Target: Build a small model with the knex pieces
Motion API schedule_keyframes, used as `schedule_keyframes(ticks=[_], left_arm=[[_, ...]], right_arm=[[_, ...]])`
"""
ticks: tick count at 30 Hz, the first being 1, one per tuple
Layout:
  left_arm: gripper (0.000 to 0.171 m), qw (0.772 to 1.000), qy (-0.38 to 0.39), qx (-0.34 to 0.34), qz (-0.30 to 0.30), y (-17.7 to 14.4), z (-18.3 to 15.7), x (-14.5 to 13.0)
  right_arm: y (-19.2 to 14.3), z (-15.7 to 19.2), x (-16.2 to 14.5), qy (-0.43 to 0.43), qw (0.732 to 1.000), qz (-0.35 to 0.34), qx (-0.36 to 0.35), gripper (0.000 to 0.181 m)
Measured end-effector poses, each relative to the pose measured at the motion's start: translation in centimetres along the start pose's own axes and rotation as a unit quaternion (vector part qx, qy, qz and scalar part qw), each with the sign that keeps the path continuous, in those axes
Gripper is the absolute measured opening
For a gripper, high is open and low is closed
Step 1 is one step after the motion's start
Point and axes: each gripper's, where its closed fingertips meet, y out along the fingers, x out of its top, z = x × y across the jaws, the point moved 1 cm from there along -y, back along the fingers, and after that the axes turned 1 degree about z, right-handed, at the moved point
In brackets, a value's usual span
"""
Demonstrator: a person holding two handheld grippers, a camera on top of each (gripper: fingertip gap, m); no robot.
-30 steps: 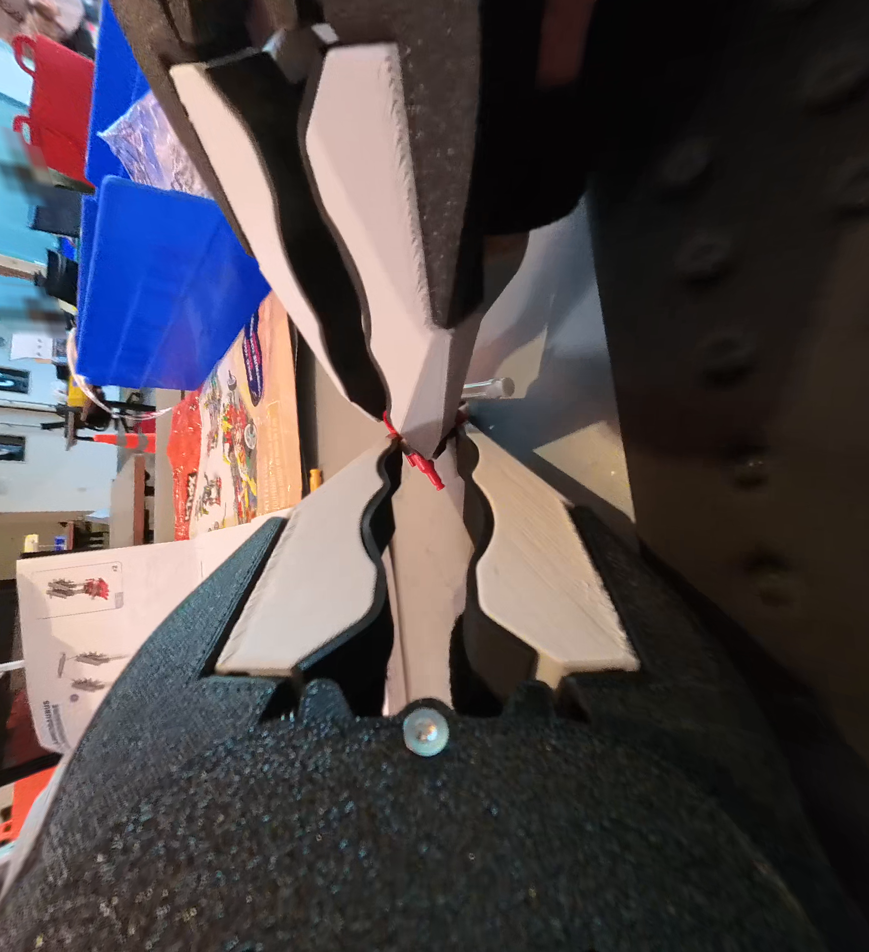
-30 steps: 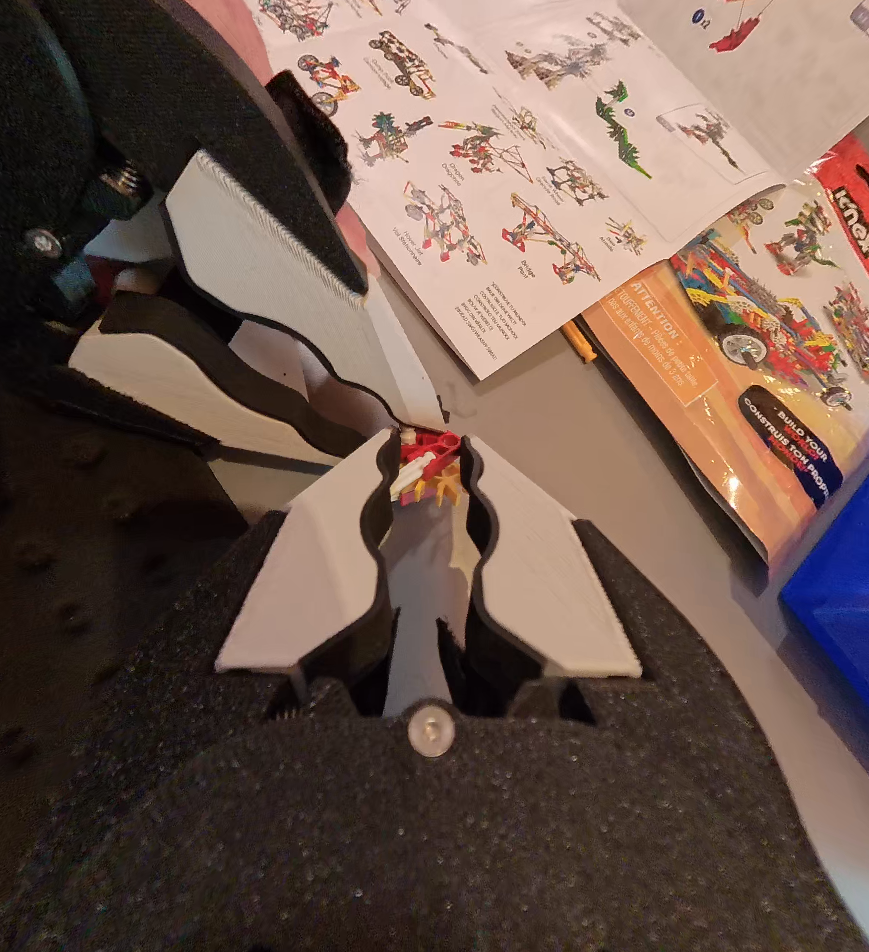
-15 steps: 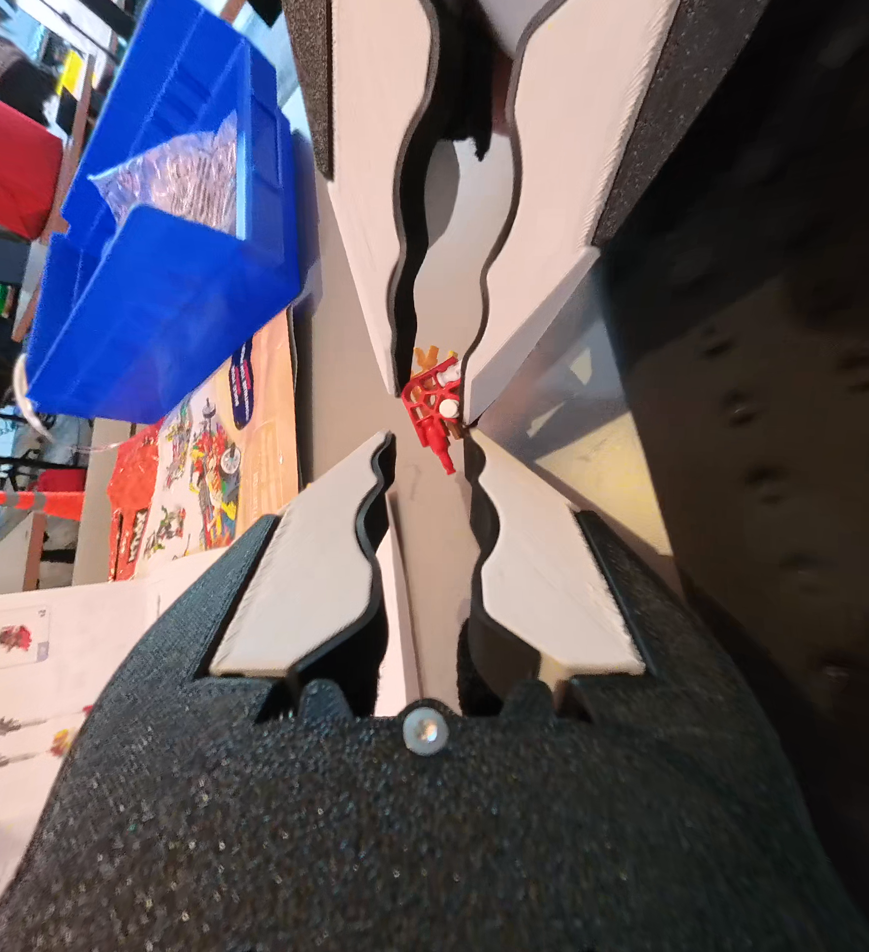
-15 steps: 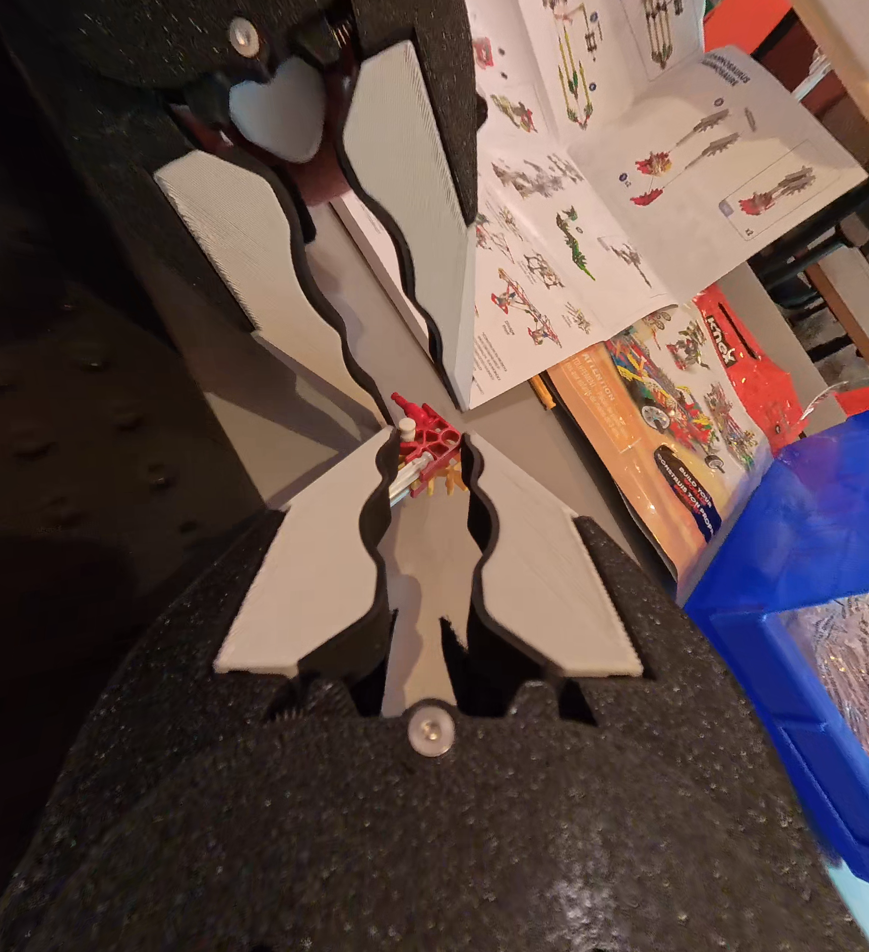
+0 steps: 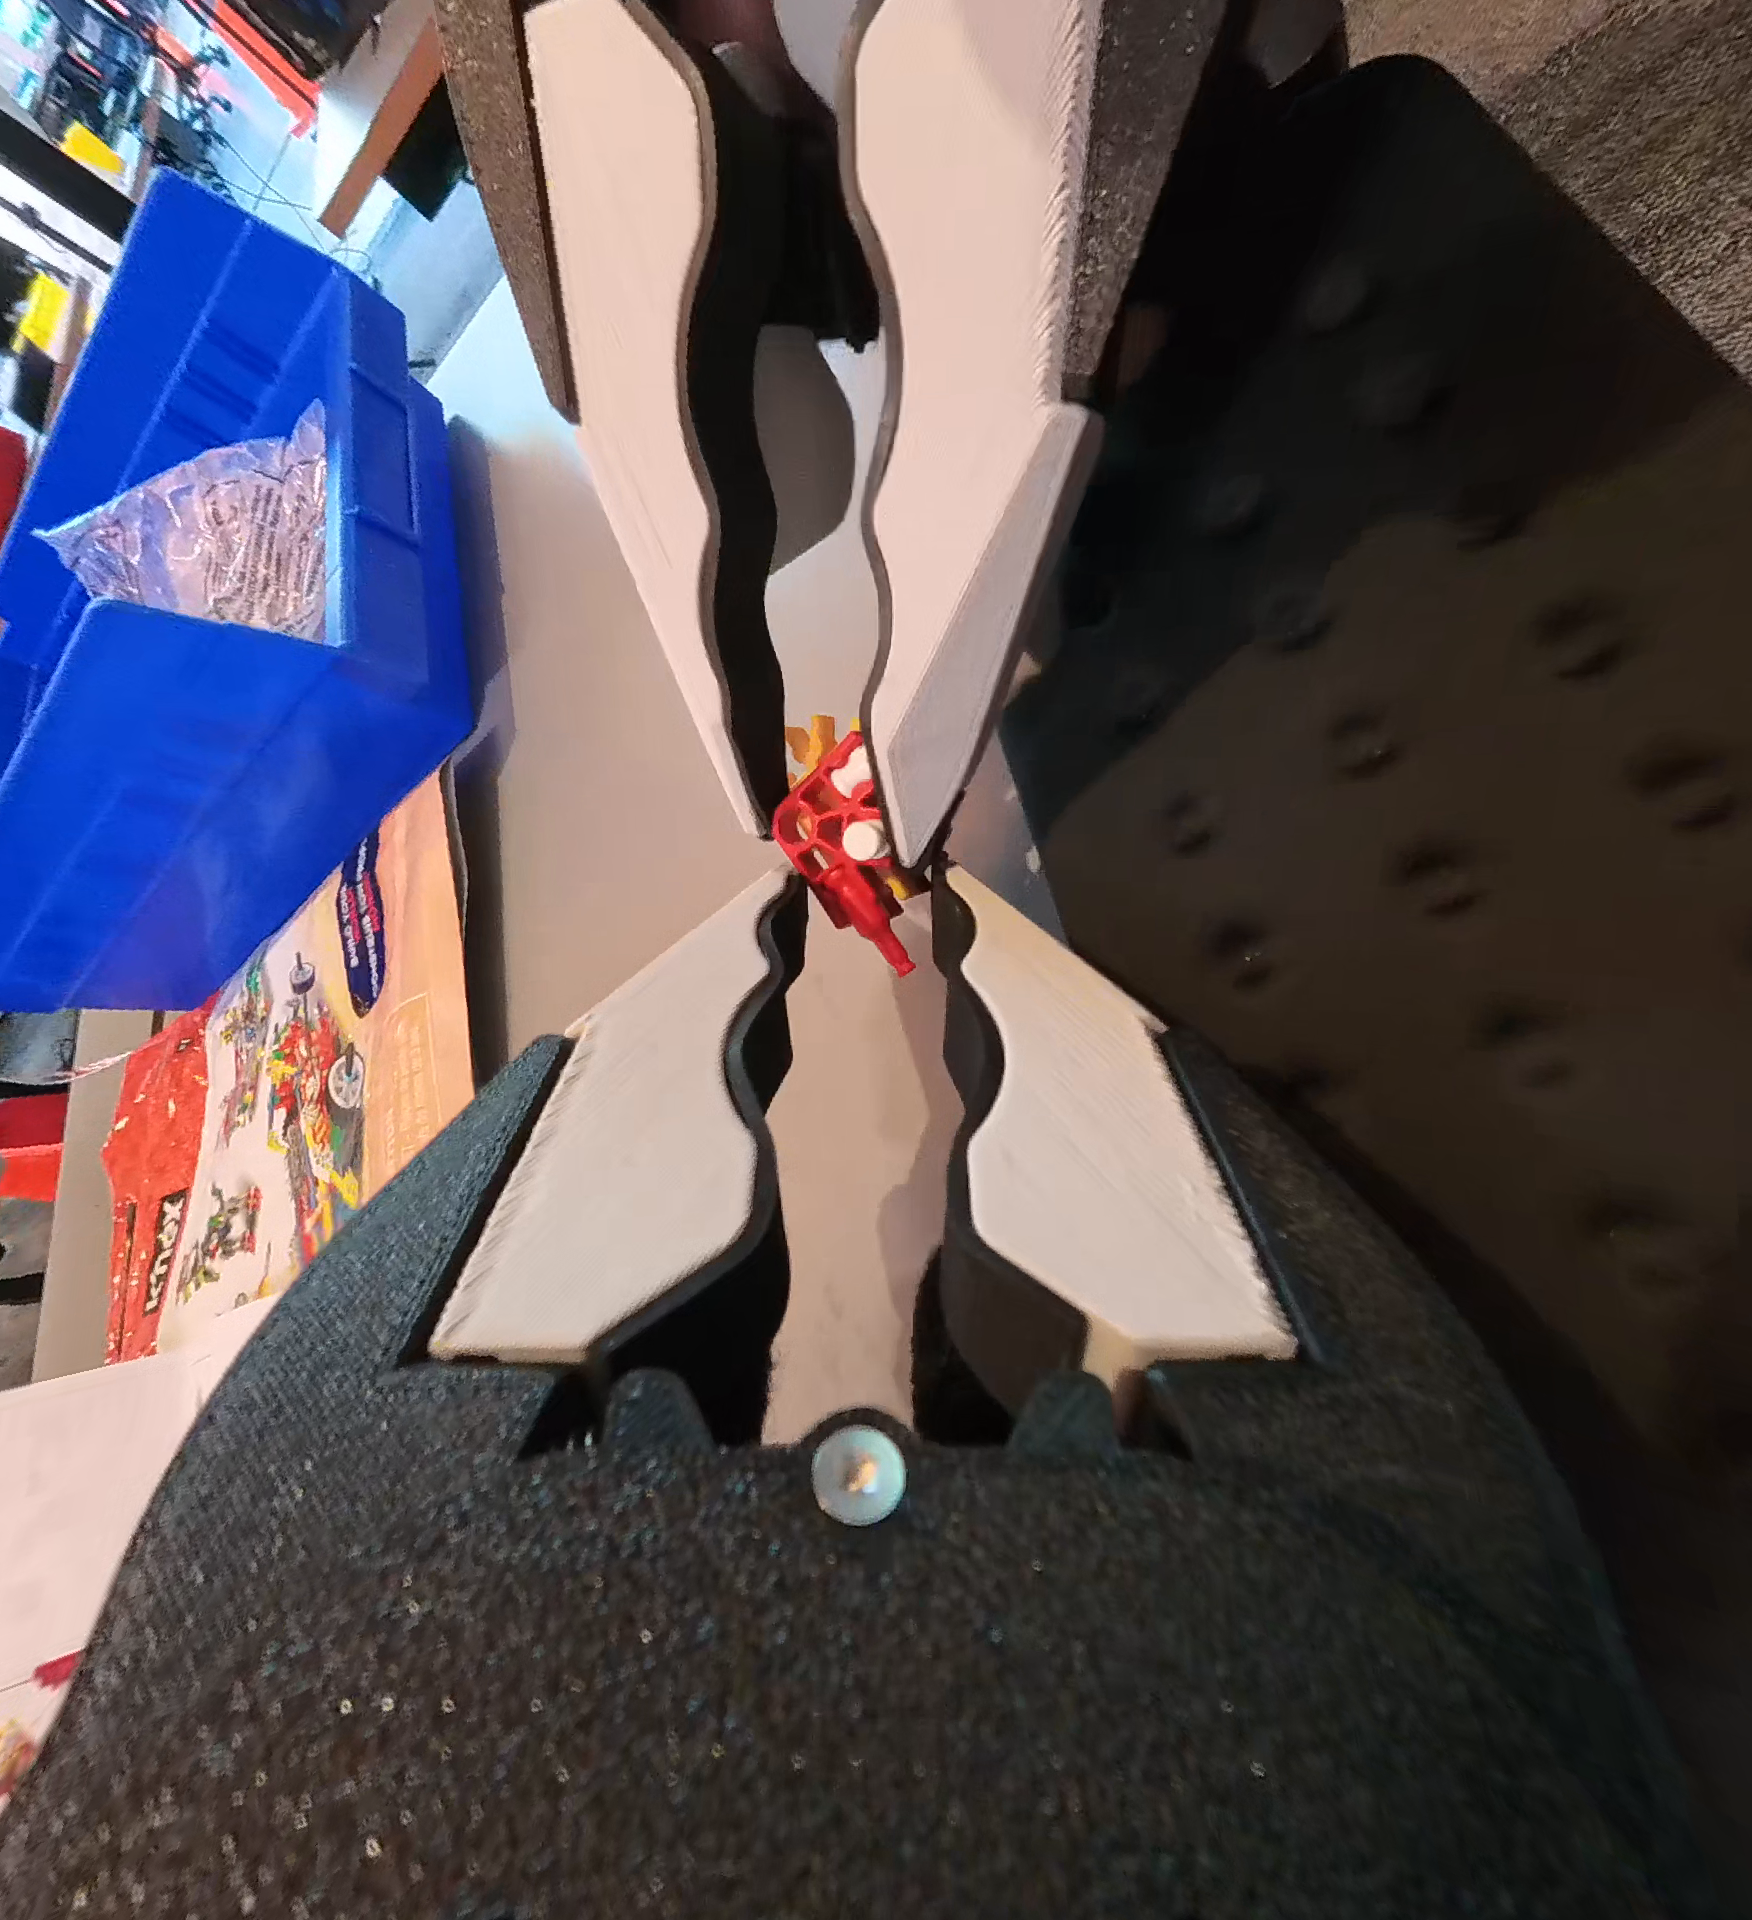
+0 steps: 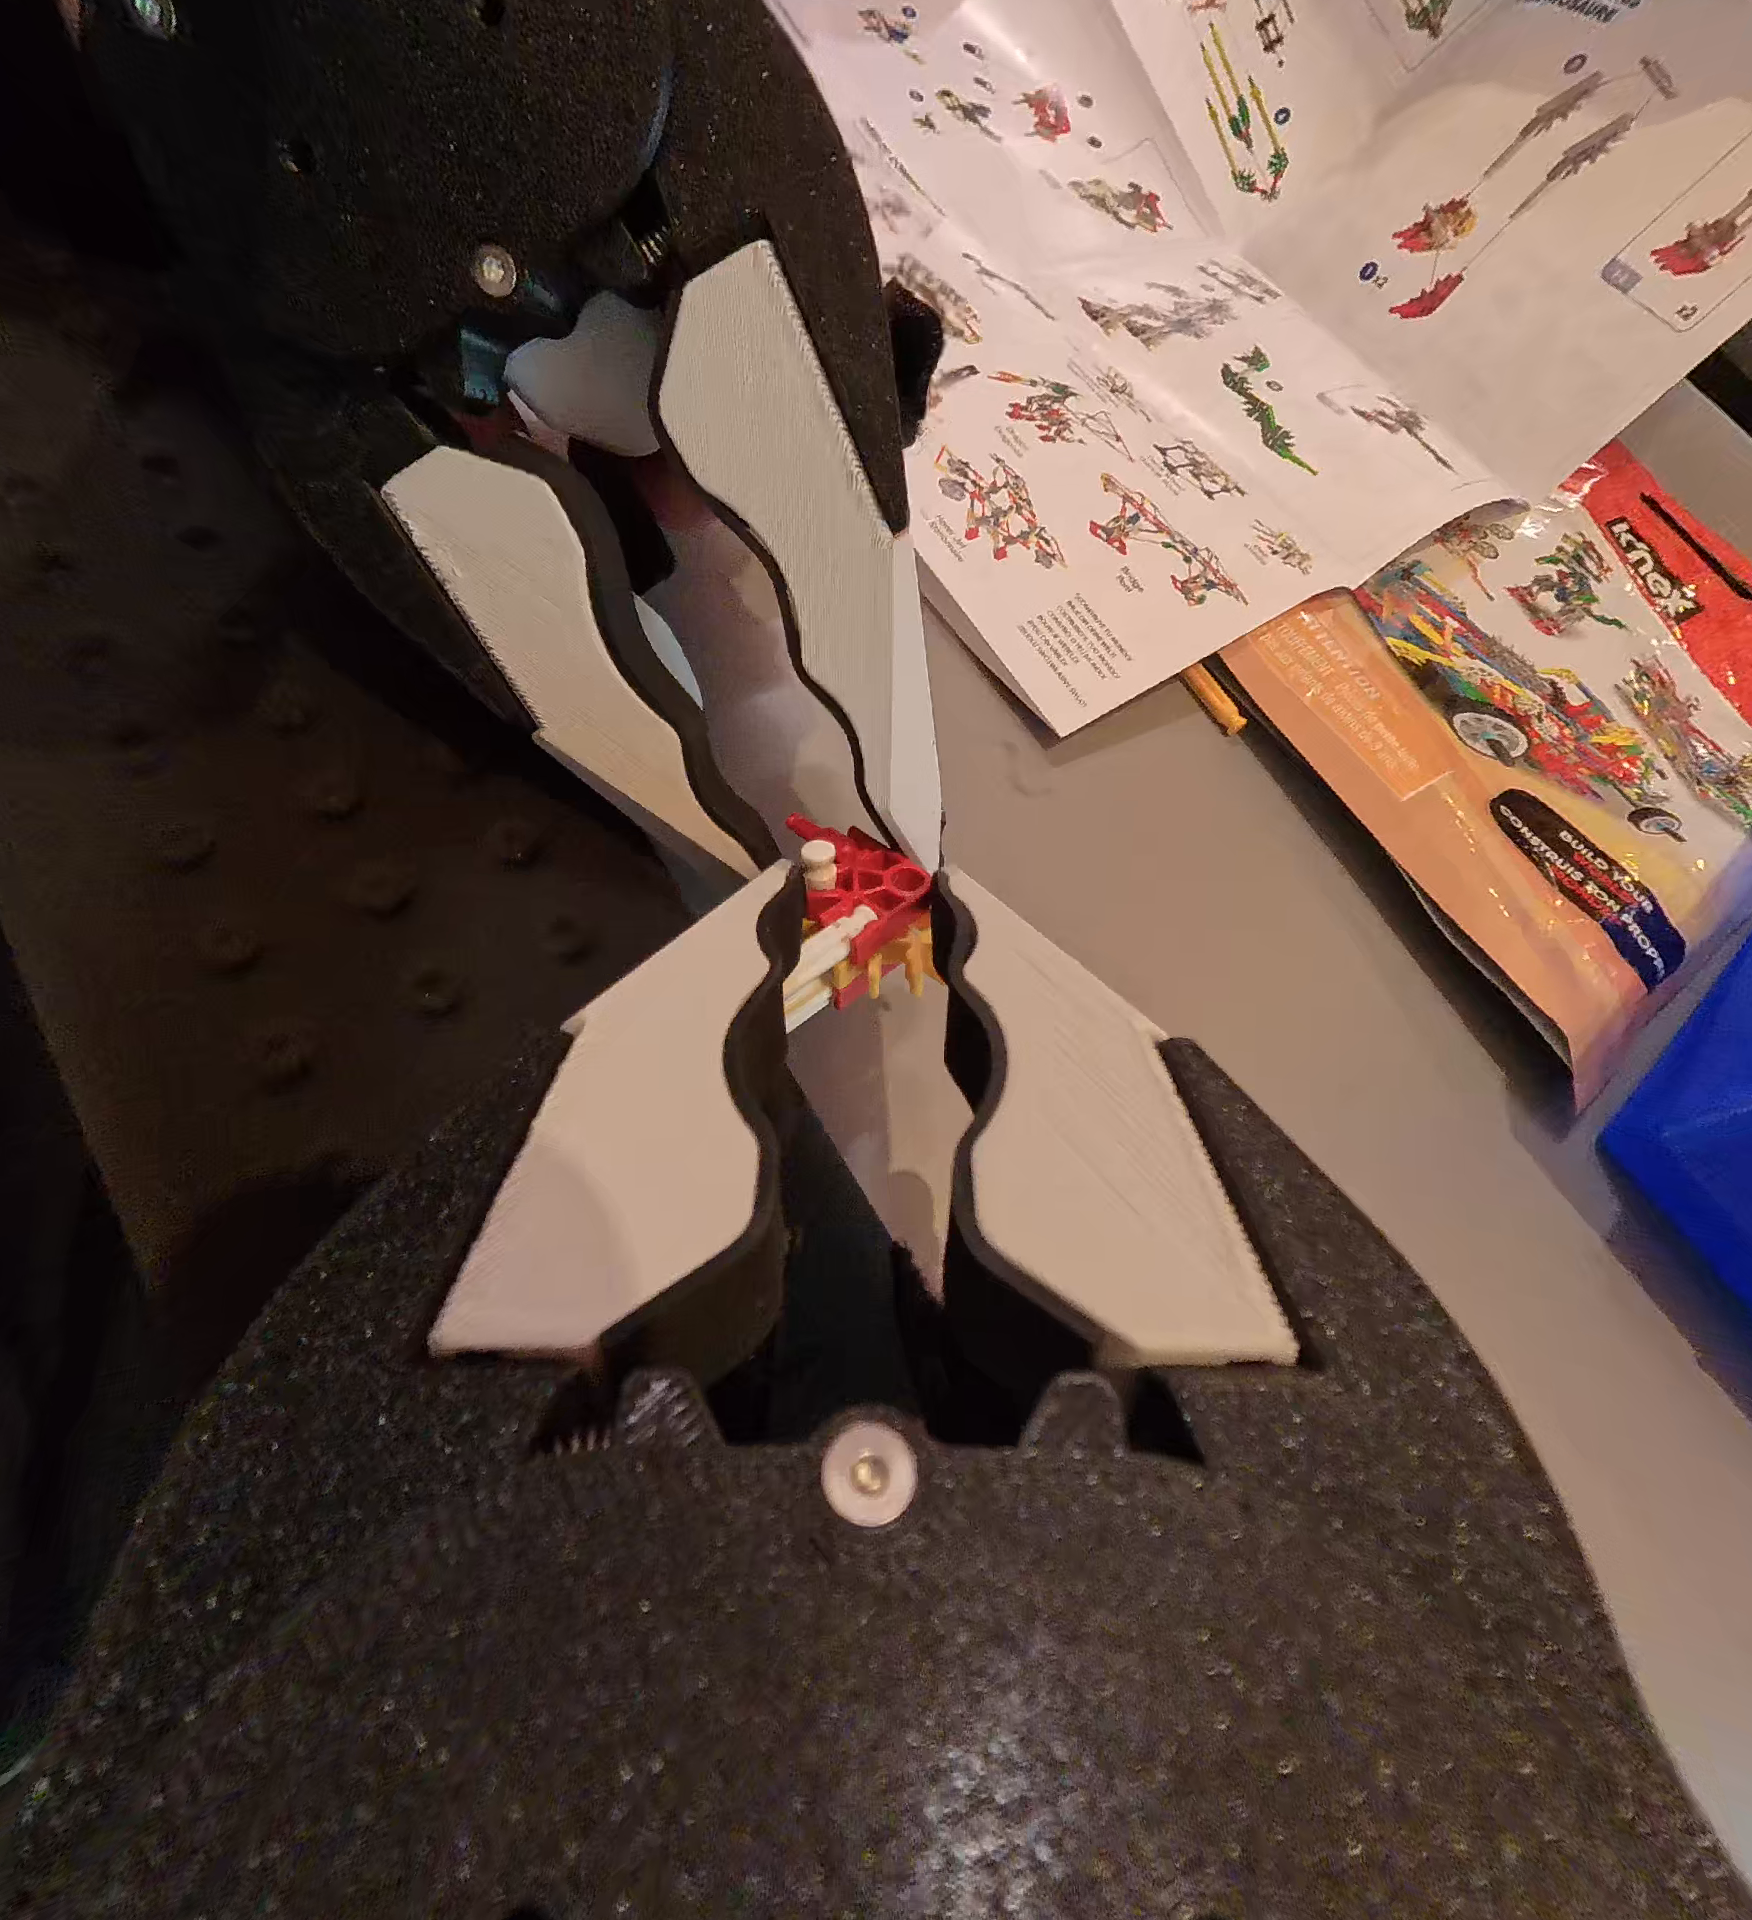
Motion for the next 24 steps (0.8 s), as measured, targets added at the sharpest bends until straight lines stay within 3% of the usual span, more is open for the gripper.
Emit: schedule_keyframes(ticks=[7,17,24], left_arm=[[0.019,1.000,-0.005,-0.005,0.001,0.4,-0.1,0.0],[0.023,0.999,-0.029,-0.038,-0.005,0.0,-0.3,-0.2],[0.022,0.996,-0.057,-0.069,-0.022,-0.4,-0.4,0.1]], right_arm=[[-0.6,-0.1,-0.6,0.015,1.000,0.017,0.018,0.038],[-0.2,0.2,-1.0,0.001,0.999,0.041,0.012,0.020],[0.0,0.4,-1.1,-0.003,0.999,0.046,0.021,0.019]])
